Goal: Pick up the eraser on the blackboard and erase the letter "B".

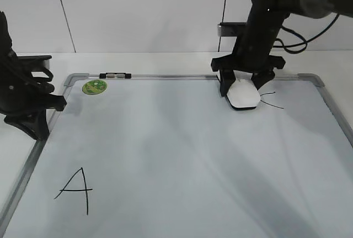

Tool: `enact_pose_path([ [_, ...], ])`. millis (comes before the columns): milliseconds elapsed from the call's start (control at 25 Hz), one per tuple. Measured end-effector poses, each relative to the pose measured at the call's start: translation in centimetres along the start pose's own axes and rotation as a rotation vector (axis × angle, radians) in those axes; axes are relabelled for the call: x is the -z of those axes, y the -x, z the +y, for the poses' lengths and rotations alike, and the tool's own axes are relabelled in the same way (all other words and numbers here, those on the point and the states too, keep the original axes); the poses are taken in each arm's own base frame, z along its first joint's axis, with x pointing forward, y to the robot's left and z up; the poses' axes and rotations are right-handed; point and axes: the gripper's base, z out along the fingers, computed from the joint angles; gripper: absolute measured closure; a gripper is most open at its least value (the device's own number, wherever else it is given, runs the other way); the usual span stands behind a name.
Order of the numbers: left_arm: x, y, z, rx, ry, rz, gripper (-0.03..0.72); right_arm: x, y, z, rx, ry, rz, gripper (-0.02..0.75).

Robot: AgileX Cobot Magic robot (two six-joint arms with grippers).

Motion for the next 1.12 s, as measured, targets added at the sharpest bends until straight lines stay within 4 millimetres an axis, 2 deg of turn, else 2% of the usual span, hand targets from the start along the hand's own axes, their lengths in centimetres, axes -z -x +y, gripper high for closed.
enact_pose_path([
  [320, 0.0, 0.0, 0.0, 0.001, -0.001, 0.0, 0.654, 7.2, -0.7, 0.5, 0.012, 0.016, -0.14, 0.195],
  [600, 0.0, 0.0, 0.0, 0.002, -0.003, 0.0, 0.654, 10.4, -4.4, -0.1, 0.012, -0.009, -0.123, 0.195],
  [760, 0.0, 0.0, -0.1, 0.009, -0.012, 0.0, 0.654, 11.2, -6.3, -0.9, -0.004, -0.02, -0.102, 0.195],
  [960, 0.0, -0.1, -0.2, 0.018, -0.024, 0.01, 0.654, 10.9, -8.6, -2.1, -0.029, -0.034, -0.047, 0.195],
  [1120, 0.0, -0.1, -0.2, 0.02, -0.026, 0.014, 0.654, 10.6, -11.3, -2.3, -0.042, -0.043, 0.005, 0.195],
])
